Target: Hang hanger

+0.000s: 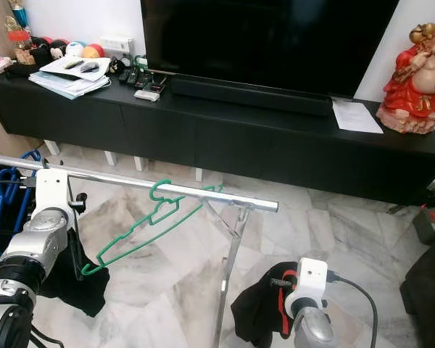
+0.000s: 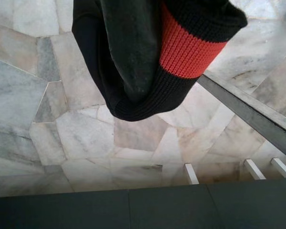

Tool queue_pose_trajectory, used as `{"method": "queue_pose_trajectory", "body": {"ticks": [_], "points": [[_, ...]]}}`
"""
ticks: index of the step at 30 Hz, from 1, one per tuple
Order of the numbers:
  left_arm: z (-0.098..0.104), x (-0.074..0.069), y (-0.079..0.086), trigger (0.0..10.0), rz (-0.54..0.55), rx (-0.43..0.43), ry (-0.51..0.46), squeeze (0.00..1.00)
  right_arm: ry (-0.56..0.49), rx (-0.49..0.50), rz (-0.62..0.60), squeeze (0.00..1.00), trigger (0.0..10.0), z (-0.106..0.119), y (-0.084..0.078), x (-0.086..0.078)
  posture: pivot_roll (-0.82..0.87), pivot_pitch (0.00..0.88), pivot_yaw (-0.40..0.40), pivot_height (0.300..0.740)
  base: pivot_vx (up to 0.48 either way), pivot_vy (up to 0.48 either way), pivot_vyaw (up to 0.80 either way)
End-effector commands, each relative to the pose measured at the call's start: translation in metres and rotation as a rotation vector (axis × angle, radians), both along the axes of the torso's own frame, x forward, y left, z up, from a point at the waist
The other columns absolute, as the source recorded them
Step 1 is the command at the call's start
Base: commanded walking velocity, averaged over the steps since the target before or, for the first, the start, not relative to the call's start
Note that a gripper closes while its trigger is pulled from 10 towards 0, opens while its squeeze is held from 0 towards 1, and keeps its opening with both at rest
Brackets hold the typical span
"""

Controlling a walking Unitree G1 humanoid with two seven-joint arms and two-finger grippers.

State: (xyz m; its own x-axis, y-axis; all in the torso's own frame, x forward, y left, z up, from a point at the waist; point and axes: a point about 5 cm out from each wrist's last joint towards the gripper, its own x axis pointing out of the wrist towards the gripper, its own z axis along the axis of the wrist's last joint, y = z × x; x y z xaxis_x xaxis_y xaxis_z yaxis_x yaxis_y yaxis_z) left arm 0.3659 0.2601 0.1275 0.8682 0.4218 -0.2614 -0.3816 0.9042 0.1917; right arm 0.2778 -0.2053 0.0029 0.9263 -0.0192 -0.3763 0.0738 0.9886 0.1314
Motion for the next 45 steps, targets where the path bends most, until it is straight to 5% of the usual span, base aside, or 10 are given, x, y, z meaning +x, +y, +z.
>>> {"method": "queue_pose_trajectory", "body": {"ticks": [1,8,9,10,11,12,45], "points": [[-0.002,0.000,0.003,10.0,0.028,-0.023,0.003,0.00,-0.011,0.000,-0.002,0.00,10.0,0.002,-0.002,0.000,-0.08,0.084,-0.056,0.740,0.000,0.000,0.00],[-0.008,-0.002,0.005,10.0,0.041,-0.084,-0.019,0.00,-0.014,-0.005,-0.001,0.00,10.0,0.003,-0.004,0.000,-0.09,0.088,-0.061,0.740,0.000,0.000,0.00],[-0.009,-0.002,0.006,7.5,0.050,-0.084,-0.021,0.00,-0.015,-0.006,-0.001,0.00,10.0,0.003,-0.004,0.000,-0.09,0.088,-0.062,0.740,0.000,0.000,0.00],[-0.009,-0.002,0.007,3.0,0.059,-0.084,-0.023,0.00,-0.017,-0.008,-0.001,0.00,10.0,0.003,-0.005,0.000,-0.10,0.091,-0.064,0.740,0.000,0.000,0.00],[-0.009,-0.002,0.007,3.0,0.059,-0.084,-0.023,0.00,-0.017,-0.008,-0.001,0.00,10.0,0.003,-0.005,0.000,-0.10,0.091,-0.064,0.740,0.000,0.000,0.00],[-0.009,-0.002,0.008,0.0,0.061,-0.084,-0.023,0.00,-0.017,-0.009,0.000,0.00,10.0,0.003,-0.005,0.000,-0.10,0.091,-0.065,0.740,0.000,0.000,0.00],[-0.016,-0.003,0.007,0.0,0.078,-0.101,0.008,0.00,-0.014,-0.015,0.006,0.00,10.0,0.002,-0.006,-0.003,-0.10,0.090,-0.067,0.740,0.000,0.000,0.00]]}}
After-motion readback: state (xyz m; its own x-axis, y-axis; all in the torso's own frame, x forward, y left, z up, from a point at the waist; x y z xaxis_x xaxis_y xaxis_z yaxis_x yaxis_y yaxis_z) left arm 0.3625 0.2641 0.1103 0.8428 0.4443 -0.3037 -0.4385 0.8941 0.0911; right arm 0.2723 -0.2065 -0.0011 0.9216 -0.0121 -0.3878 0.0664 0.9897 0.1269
